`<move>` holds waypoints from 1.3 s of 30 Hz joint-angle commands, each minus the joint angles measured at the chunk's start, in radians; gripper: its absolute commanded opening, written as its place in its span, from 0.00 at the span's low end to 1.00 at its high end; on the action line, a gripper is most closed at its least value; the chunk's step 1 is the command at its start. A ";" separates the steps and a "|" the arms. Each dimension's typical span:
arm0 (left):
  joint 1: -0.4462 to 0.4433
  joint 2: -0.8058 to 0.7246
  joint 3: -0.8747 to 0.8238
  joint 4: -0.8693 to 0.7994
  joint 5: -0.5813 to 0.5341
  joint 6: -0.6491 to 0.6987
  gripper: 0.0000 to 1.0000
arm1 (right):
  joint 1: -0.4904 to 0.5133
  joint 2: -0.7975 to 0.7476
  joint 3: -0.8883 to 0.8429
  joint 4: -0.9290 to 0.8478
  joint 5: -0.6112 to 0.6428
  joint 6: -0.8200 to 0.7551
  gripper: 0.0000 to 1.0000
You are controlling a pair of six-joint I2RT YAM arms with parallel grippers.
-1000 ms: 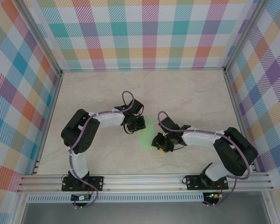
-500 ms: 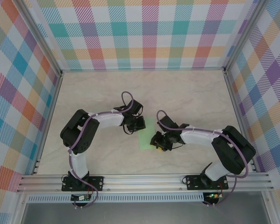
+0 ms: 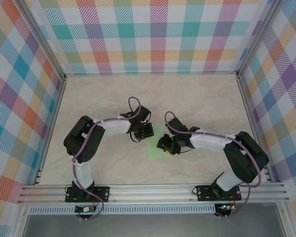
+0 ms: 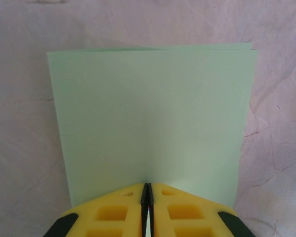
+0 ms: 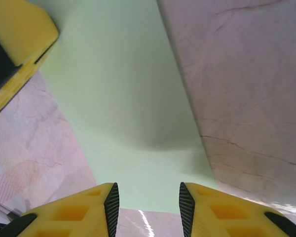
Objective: Fold a paper plane with a square sheet of paper (pick it up from the middle)
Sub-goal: Third fold the triangle at the center of the table.
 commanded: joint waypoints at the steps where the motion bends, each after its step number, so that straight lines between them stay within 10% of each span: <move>1: 0.000 0.011 -0.037 -0.041 -0.004 -0.004 0.12 | -0.003 -0.023 -0.022 -0.044 -0.006 -0.032 0.40; 39: 0.000 0.003 -0.055 -0.012 0.013 -0.009 0.11 | -0.024 0.092 0.165 -0.049 -0.041 -0.152 0.48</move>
